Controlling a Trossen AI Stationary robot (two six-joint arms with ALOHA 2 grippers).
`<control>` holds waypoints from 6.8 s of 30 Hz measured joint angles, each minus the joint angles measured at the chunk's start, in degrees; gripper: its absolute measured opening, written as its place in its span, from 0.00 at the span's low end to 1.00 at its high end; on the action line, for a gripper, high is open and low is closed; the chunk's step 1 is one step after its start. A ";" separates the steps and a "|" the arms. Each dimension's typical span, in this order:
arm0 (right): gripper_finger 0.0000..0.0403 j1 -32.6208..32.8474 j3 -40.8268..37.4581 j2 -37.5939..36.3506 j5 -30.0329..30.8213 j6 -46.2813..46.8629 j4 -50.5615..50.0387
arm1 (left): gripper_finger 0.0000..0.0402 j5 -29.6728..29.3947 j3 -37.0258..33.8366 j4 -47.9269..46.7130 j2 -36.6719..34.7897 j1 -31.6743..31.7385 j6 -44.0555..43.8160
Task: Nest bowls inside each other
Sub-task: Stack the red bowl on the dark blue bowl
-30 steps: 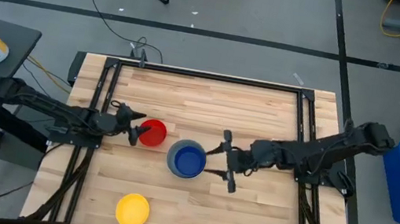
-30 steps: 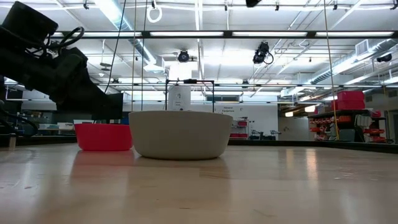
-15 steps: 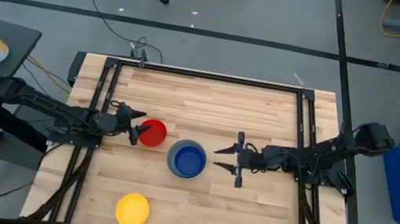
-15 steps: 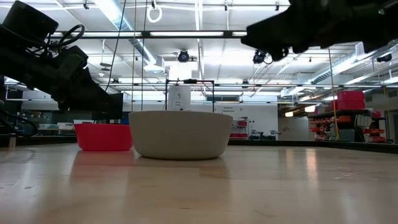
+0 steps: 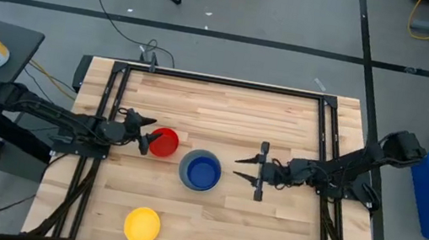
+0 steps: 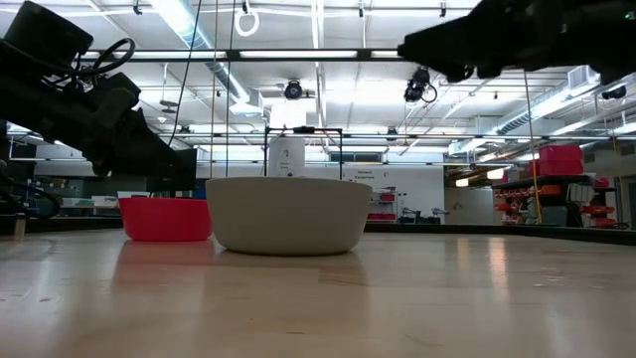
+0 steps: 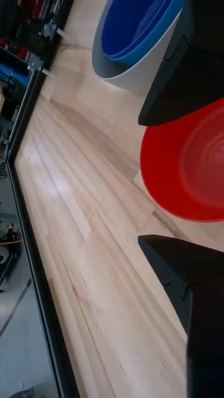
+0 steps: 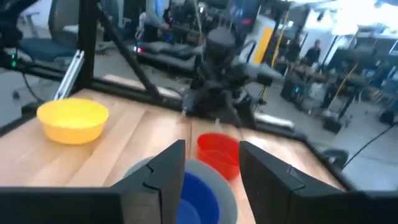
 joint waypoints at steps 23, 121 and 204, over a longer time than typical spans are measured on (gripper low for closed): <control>0.43 2.32 -22.05 -35.52 -9.31 4.73 -15.00 | 0.76 -0.83 0.00 -0.03 -0.01 0.00 0.63; 0.51 -7.45 -22.01 -35.50 -12.04 4.87 -16.18 | 0.50 25.73 1.74 17.77 28.92 17.20 1.31; 0.60 -7.45 -22.01 -35.49 -10.46 5.63 -16.20 | 0.02 23.71 17.87 62.41 52.35 1.95 29.35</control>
